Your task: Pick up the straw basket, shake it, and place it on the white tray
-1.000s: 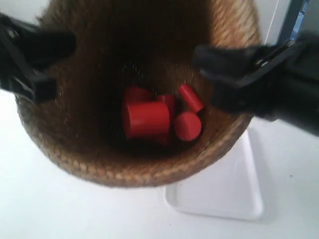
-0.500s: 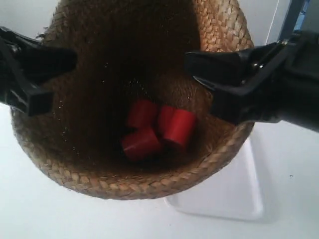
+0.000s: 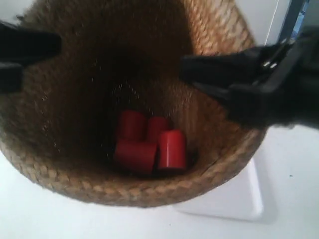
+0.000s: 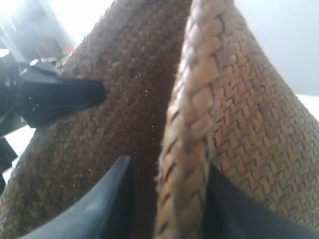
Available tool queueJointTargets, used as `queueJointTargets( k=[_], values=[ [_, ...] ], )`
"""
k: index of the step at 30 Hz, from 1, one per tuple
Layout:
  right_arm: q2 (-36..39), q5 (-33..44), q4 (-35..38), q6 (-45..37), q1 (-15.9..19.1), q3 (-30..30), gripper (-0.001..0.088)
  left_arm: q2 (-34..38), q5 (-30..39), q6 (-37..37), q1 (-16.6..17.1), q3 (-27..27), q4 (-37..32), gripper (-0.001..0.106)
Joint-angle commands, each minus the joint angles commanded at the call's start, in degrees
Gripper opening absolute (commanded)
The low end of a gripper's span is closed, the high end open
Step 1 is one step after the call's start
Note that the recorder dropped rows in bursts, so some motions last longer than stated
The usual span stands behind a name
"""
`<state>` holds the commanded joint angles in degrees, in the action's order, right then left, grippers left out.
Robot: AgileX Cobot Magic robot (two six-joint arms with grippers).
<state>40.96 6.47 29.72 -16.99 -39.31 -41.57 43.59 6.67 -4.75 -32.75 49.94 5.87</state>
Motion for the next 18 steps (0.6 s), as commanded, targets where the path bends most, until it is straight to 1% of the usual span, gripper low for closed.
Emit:
queueJointTargets(
  k=[2, 3, 4, 5, 7, 8, 9, 11, 12, 13, 15, 16, 17, 18],
  values=[
    [3.95, -7.46, -2.32, -0.11, -0.04, 4.34, 0.0, 4.0, -3.49, -0.6, 0.12, -3.98, -0.91, 0.0],
    [6.35, -10.55, -2.27, -0.42, 0.05, 5.35, 0.0, 5.68, -4.57, -1.82, 0.12, -5.31, -1.98, 0.0],
    [7.72, -11.02, -1.34, 0.37, 0.05, 5.0, 0.0, 6.17, -4.18, -1.94, 0.12, -5.02, -2.07, 0.0],
    [7.7, -9.93, -0.85, 2.0, 0.05, 4.02, 0.0, 5.84, -3.4, -0.73, -0.09, -4.13, -1.47, 0.0],
    [5.03, -3.68, -0.85, 2.96, -0.27, 0.49, 0.0, 2.49, -1.69, 0.3, -0.8, -1.39, 0.11, 0.0],
    [3.64, -0.93, -0.85, 2.96, -0.27, -0.85, 0.0, 1.1, -1.81, 0.3, -1.11, -0.26, 0.25, 0.0],
    [1.99, 0.1, -0.85, 2.96, -0.27, -1.99, 0.0, -0.86, -2.38, 0.3, -1.11, 0.6, 0.25, 0.0],
    [-0.25, -1.55, -0.85, 2.96, -0.27, -1.94, 0.0, -2.01, -2.51, 0.3, -1.11, 0.47, 0.25, 0.0],
    [0.36, -4.24, -1.52, 1.89, -0.27, -0.37, 0.0, -1.37, -2.51, 0.43, -1.11, -1.55, 0.25, 0.0],
    [2.01, -6.47, -1.74, 0.5, 0.02, 1.81, 0.0, 0.52, -3.69, 0.44, -1.11, -3.54, 0.25, 0.0],
    [7.25, -12.22, -1.24, -0.92, 0.76, 4.44, 0.0, 4.65, -8.13, -2.9, -0.58, -7.92, -0.83, 0.0],
    [8.36, -12.41, -0.45, -0.48, 1.09, 4.02, 0.0, 5.19, -9.27, -2.91, -0.57, -8.05, -0.38, 0.0],
    [8.38, -11.01, 0.35, 1.0, 1.19, 2.78, 0.0, 5.02, -9.65, -1.89, -0.57, -6.86, 0.41, 0.0],
    [6.83, -8.04, 0.44, 2.35, 1.02, 0.2, 0.0, 3.56, -9.61, 0.14, -1.0, -5.09, 0.66, 0.0]
  ],
)
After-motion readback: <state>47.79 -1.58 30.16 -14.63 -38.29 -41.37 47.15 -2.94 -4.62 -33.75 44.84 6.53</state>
